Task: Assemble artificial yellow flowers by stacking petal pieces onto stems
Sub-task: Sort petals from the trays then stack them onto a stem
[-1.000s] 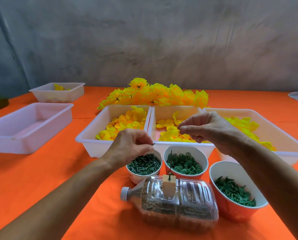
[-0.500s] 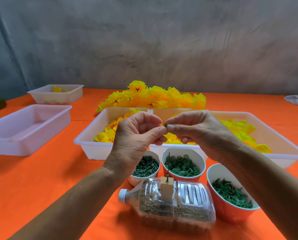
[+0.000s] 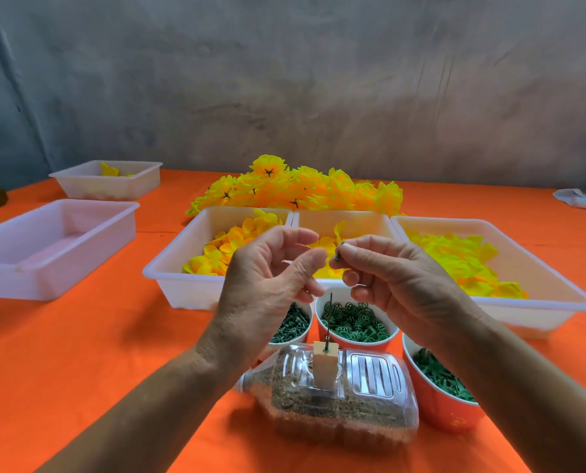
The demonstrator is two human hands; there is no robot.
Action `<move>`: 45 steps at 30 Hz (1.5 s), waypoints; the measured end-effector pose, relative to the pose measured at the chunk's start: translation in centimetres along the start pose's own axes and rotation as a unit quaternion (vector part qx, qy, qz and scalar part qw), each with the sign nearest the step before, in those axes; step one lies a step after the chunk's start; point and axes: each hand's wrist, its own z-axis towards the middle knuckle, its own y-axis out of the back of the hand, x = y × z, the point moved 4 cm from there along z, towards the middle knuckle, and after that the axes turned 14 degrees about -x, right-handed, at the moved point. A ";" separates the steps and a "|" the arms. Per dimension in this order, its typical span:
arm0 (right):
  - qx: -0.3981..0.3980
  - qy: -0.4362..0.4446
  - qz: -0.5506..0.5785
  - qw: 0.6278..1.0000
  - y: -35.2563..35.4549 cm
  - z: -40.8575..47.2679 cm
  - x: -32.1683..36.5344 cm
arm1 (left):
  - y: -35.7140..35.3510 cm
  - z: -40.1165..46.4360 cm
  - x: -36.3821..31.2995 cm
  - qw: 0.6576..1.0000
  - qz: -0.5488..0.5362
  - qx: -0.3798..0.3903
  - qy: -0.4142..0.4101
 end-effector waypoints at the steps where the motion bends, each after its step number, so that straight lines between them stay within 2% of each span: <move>1: -0.009 -0.022 0.024 0.999 0.0 -0.1 -0.3 | 0.3 -0.4 0.2 1.000 0.019 -0.018 -0.007; 5: -0.052 -0.082 0.064 0.993 0.1 -0.4 -1.3 | 0.7 -2.0 1.5 0.997 0.070 -0.040 0.011; 9: -0.068 -0.099 0.073 0.990 0.2 -0.8 -1.8 | 0.3 -2.5 2.3 0.995 0.090 -0.047 0.014; 22: -0.043 -0.060 0.015 0.997 0.0 -1.5 -2.8 | -0.4 -2.8 2.6 0.996 0.034 -0.051 0.069; 34: -0.029 -0.033 0.016 0.999 -0.1 -1.3 -3.0 | -0.4 -2.8 2.9 0.995 0.036 -0.055 0.070; 37: -0.024 0.004 -0.012 1.000 0.1 -1.3 -2.8 | -0.3 -2.8 2.9 0.995 0.044 -0.058 0.068; 40: -0.024 0.086 -0.071 0.993 -0.1 -1.5 -2.0 | -0.4 -2.8 2.7 0.995 0.043 -0.058 0.065; 45: -0.016 0.238 -0.187 0.953 -0.7 -1.9 -0.9 | -0.4 -2.8 2.7 0.995 0.049 -0.060 0.063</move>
